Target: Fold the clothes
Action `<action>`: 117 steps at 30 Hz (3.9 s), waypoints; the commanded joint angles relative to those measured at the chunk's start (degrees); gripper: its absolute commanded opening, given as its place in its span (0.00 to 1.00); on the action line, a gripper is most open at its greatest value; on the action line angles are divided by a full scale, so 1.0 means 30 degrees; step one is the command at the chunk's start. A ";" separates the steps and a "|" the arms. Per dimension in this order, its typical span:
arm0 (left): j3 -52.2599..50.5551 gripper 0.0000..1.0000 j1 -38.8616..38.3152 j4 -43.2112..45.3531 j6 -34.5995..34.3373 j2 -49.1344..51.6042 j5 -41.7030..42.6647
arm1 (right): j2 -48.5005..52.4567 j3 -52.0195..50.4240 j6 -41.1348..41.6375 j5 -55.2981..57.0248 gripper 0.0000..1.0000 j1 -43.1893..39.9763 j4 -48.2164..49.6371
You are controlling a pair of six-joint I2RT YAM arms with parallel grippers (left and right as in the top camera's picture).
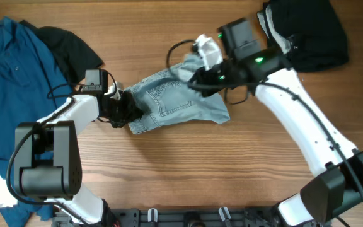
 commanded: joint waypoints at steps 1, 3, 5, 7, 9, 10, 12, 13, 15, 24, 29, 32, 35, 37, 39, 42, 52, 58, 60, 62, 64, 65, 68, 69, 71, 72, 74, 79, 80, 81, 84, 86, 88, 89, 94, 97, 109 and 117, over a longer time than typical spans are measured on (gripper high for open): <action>-0.0313 0.04 -0.0066 0.0299 -0.0204 0.1253 -0.2550 | -0.0073 0.0029 0.0233 -0.0226 0.04 0.0605 0.0066; -0.0313 0.04 -0.0073 0.0350 -0.0204 0.1253 -0.2550 | -0.0073 0.0029 0.0226 -0.0918 0.04 0.1049 0.0379; -0.0313 0.04 -0.0073 0.0372 -0.0211 0.1253 -0.2550 | -0.0073 0.0029 0.0313 -0.1115 0.04 0.1756 0.0962; -0.0313 0.04 -0.0073 0.0372 -0.0219 0.1253 -0.2550 | 0.0000 0.0029 0.0714 -0.0882 0.04 0.2637 0.1858; -0.0313 0.04 -0.0073 0.0364 -0.0219 0.1253 -0.2543 | 0.0146 0.0029 0.1246 -0.0852 0.04 0.3315 0.2681; -0.0313 0.04 -0.0073 0.0364 -0.0219 0.1253 -0.2543 | 0.0240 0.0029 0.1574 -0.0729 0.04 0.3606 0.3002; -0.0313 0.04 -0.0073 0.0357 -0.0219 0.1253 -0.2543 | 0.0430 0.0029 0.1792 -0.0175 0.04 0.4197 0.3271; -0.0313 0.04 -0.0073 0.0364 -0.0284 0.1253 -0.2543 | 0.0648 0.0029 0.1800 0.0393 0.04 0.4517 0.3286; -0.0313 0.04 -0.0073 0.0364 -0.0554 0.1253 -0.2550 | 0.1100 0.0029 0.1792 0.0874 0.04 0.4947 0.3257; -0.0313 0.04 -0.0073 0.0444 -0.0554 0.1253 -0.2550 | 0.2397 0.0029 0.1443 0.0488 0.48 0.5224 0.4197; -0.0313 0.04 -0.0073 0.0444 -0.0554 0.1253 -0.2550 | 0.1712 0.1464 0.1064 0.1078 0.96 0.4969 0.2732; -0.0313 0.04 -0.0066 0.0452 -0.0561 0.1253 -0.2550 | 0.0874 0.2521 0.3257 0.4073 1.00 0.4116 0.0583; -0.0313 0.04 -0.0073 0.0510 -0.0561 0.1253 -0.2550 | 0.0634 0.2477 0.4954 0.5049 1.00 0.2805 -0.0984; -0.0313 0.04 -0.0073 0.0510 -0.0561 0.1253 -0.2550 | 0.0925 0.1829 0.5683 0.4823 1.00 0.1865 -0.1610; -0.0313 0.04 -0.0073 0.0503 -0.0561 0.1253 -0.2550 | 0.1260 0.1217 0.5654 0.4014 1.00 0.1377 -0.1647; -0.0313 0.04 -0.0073 0.0510 -0.0554 0.1253 -0.2550 | 0.2025 0.0313 0.5625 0.1683 1.00 0.1202 -0.0831; -0.0313 0.04 -0.0073 0.0495 -0.0554 0.1253 -0.2550 | 0.4328 0.0015 0.7235 -0.1071 0.94 0.2135 0.1989; -0.0313 0.04 -0.0073 0.0634 -0.0554 0.1253 -0.2550 | 0.4408 0.0015 0.7206 -0.1865 0.94 0.2339 0.3810; -0.0313 0.04 -0.0073 0.0648 -0.0554 0.1253 -0.2550 | 0.4495 0.0015 0.7104 -0.1894 0.94 0.2659 0.4175; -0.0313 0.04 -0.0073 0.0648 -0.0554 0.1253 -0.2550 | 0.4561 0.0007 0.7067 -0.1887 0.94 0.2973 0.4503; -0.0313 0.04 -0.0073 0.0648 -0.0561 0.1253 -0.2550 | 0.4656 0.0007 0.7074 -0.1741 0.94 0.3242 0.4838; -0.0313 0.04 -0.0073 0.0641 -0.0561 0.1253 -0.2550 | 0.4743 0.0007 0.7067 -0.1712 0.93 0.3417 0.5020; -0.0313 0.04 -0.0073 0.0648 -0.0561 0.1253 -0.2550 | 0.5085 0.0007 0.7104 -0.1202 0.89 0.3810 0.5406; -0.0313 0.04 -0.0073 0.0641 -0.0554 0.1253 -0.2550 | 0.5297 0.0007 0.7140 -0.1020 0.87 0.3912 0.5574; -0.0313 0.04 -0.0073 0.0648 -0.0554 0.1253 -0.2550 | 0.5603 0.0007 0.7147 -0.1013 0.82 0.4124 0.6003; -0.0313 0.04 -0.0073 0.0641 -0.0554 0.1253 -0.2550 | 0.5712 0.0007 0.7162 -0.1005 0.79 0.4218 0.6237; -0.0313 0.04 -0.0073 0.0648 -0.0554 0.1253 -0.2550 | 0.5901 0.0007 0.7198 -0.0503 0.74 0.4473 0.6812; -0.0313 0.04 -0.0073 0.0648 -0.0554 0.1253 -0.2550 | 0.5931 0.0007 0.7643 0.1676 0.58 0.4619 0.7635; -0.0313 0.04 -0.0073 0.0641 -0.0554 0.1253 -0.2550 | 0.5931 0.0007 0.7643 0.1916 0.50 0.4619 0.7708; -0.0313 0.04 -0.0073 0.0641 -0.0554 0.1253 -0.2550 | 0.5931 0.0007 0.7643 0.2069 0.38 0.4619 0.7868; -0.0313 0.04 -0.0073 0.0634 -0.0554 0.1253 -0.2557 | 0.5931 0.0015 0.7643 0.2135 0.04 0.4619 0.8670; -0.0313 0.04 -0.0066 0.0539 -0.0546 0.1246 -0.2550 | 0.5931 0.0102 0.7650 0.2106 0.04 0.4619 0.9231; -0.0306 0.04 -0.0044 0.0255 -0.0466 0.1158 -0.2543 | 0.5931 0.0437 0.7643 0.2055 0.04 0.4619 0.9326; -0.0299 0.04 0.0051 -0.0044 -0.0306 0.1027 -0.2550 | 0.5931 0.0627 0.7635 0.2055 0.04 0.4619 0.9340; 0.0634 0.09 0.1231 -0.3322 0.2076 -0.1086 -0.2710 | 0.5931 0.0984 0.7621 0.1989 0.04 0.4619 0.9559; 0.1676 0.20 0.2055 -0.6069 0.2645 -0.2856 -0.4044 | 0.5931 0.0984 0.7635 0.1982 0.04 0.4619 0.9799; 0.2914 0.67 0.3606 -0.9041 0.3475 -0.7169 -0.4707 | 0.5931 0.0998 0.7490 0.0809 0.04 0.4707 1.1256; 0.4233 0.87 1.0258 -1.0440 0.2754 -1.1030 -0.4036 | 0.5931 0.0998 0.6462 0.0765 0.89 0.6178 1.2444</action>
